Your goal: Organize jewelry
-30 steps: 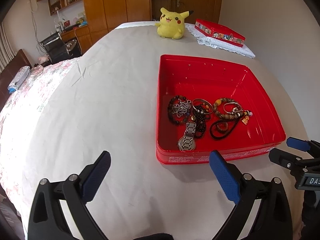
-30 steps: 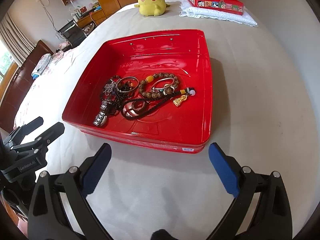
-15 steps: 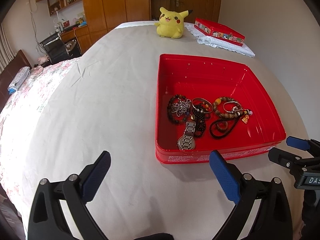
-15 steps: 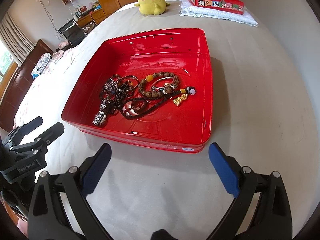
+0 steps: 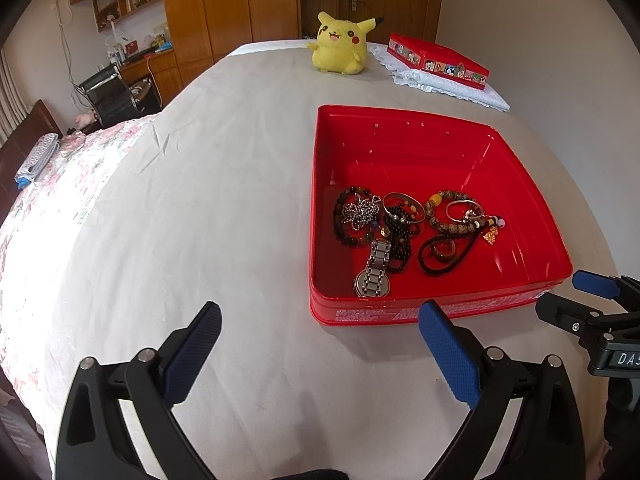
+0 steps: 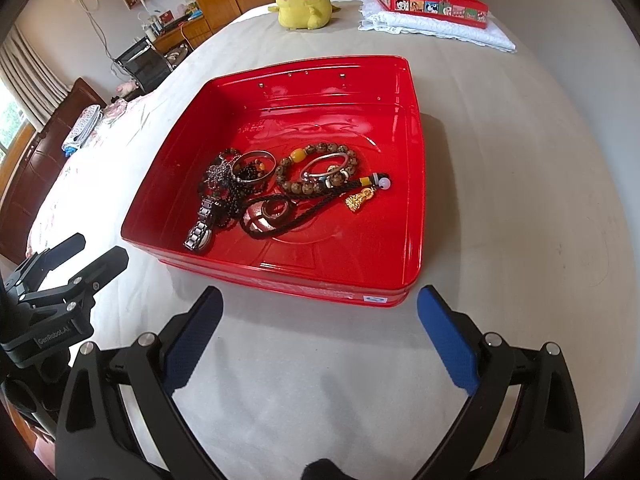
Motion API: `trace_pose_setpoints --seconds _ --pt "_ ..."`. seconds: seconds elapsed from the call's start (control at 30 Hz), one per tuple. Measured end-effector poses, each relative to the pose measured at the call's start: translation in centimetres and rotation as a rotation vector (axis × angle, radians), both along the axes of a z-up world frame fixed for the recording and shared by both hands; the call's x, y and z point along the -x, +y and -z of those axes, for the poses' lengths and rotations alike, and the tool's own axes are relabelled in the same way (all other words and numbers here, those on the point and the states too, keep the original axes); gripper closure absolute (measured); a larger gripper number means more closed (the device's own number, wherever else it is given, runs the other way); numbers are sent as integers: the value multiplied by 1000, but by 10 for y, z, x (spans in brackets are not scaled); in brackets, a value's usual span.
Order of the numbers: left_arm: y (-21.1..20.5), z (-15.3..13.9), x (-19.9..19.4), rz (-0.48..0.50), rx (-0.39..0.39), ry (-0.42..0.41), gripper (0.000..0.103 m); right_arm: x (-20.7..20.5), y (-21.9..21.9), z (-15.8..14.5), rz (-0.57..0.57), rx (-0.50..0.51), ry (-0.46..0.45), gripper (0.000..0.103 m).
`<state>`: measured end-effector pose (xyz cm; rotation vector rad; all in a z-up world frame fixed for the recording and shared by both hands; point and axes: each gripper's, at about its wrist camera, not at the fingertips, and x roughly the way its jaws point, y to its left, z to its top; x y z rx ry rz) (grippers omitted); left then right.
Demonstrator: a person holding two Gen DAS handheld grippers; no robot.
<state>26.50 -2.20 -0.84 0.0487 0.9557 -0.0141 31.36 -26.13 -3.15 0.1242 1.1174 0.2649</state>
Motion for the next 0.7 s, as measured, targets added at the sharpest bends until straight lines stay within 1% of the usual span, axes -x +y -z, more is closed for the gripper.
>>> trace_pose_setpoints --seconds 0.7 --pt "-2 1 -2 21 -5 6 4 -1 1 4 -1 1 3 6"
